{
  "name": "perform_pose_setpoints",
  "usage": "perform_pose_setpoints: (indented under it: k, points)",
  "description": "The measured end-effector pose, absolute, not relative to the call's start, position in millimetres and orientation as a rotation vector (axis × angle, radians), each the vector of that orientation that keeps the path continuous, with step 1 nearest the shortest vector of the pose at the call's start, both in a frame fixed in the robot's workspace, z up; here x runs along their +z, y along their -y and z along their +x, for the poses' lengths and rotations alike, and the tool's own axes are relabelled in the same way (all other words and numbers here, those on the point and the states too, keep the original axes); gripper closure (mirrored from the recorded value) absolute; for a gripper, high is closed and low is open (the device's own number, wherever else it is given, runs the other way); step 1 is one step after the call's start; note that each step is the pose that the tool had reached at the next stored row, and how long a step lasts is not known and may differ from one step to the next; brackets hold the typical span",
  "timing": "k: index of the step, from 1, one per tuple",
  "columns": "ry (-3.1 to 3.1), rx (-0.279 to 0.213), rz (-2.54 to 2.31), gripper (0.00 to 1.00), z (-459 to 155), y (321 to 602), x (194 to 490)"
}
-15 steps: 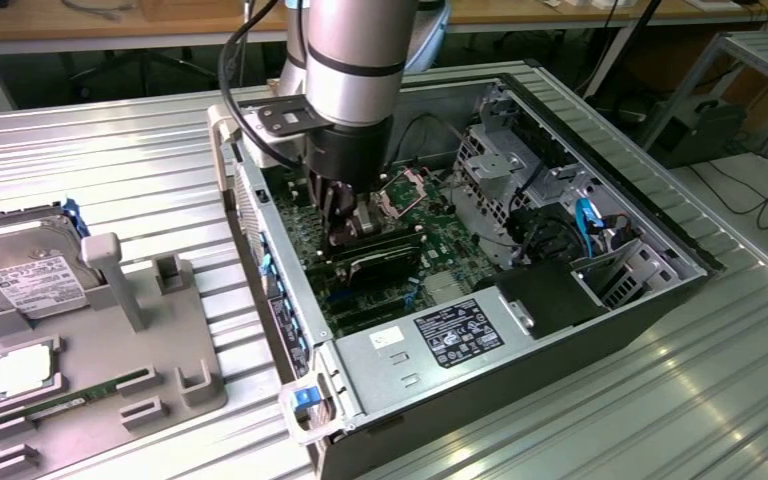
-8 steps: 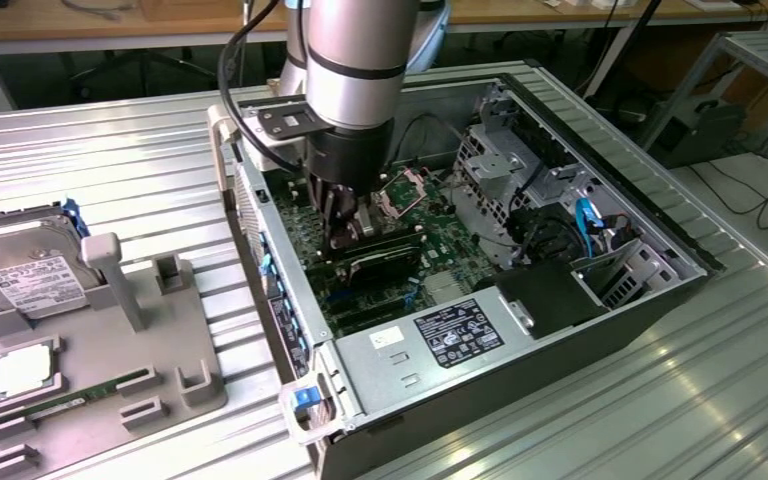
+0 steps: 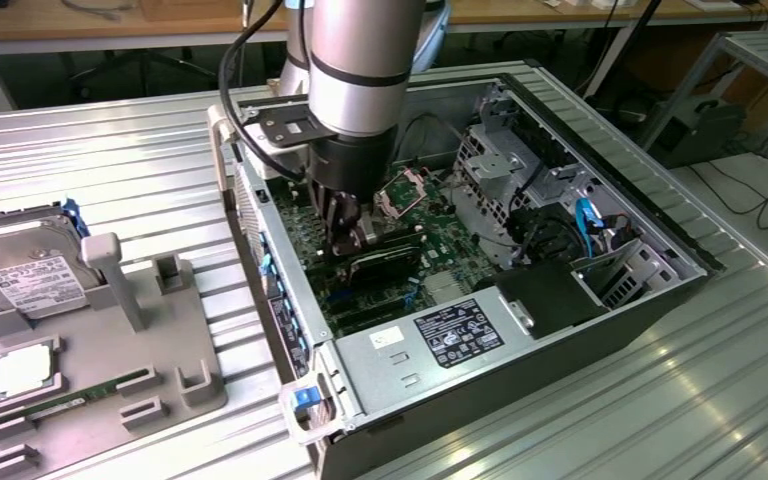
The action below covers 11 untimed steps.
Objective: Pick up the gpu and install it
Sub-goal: 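Press down on the gpu until it lock into place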
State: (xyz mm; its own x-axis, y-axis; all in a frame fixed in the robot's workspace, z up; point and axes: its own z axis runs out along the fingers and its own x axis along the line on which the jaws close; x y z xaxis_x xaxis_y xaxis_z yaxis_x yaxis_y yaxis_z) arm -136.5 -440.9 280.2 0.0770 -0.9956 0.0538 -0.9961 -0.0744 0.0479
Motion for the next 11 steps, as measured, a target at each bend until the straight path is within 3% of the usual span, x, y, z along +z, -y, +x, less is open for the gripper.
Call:
perform_pose_setpoints:
  k: [11]
  points:
    - [2.085, 0.011, 2.251, 0.89, -142.8, 441.0, 269.3]
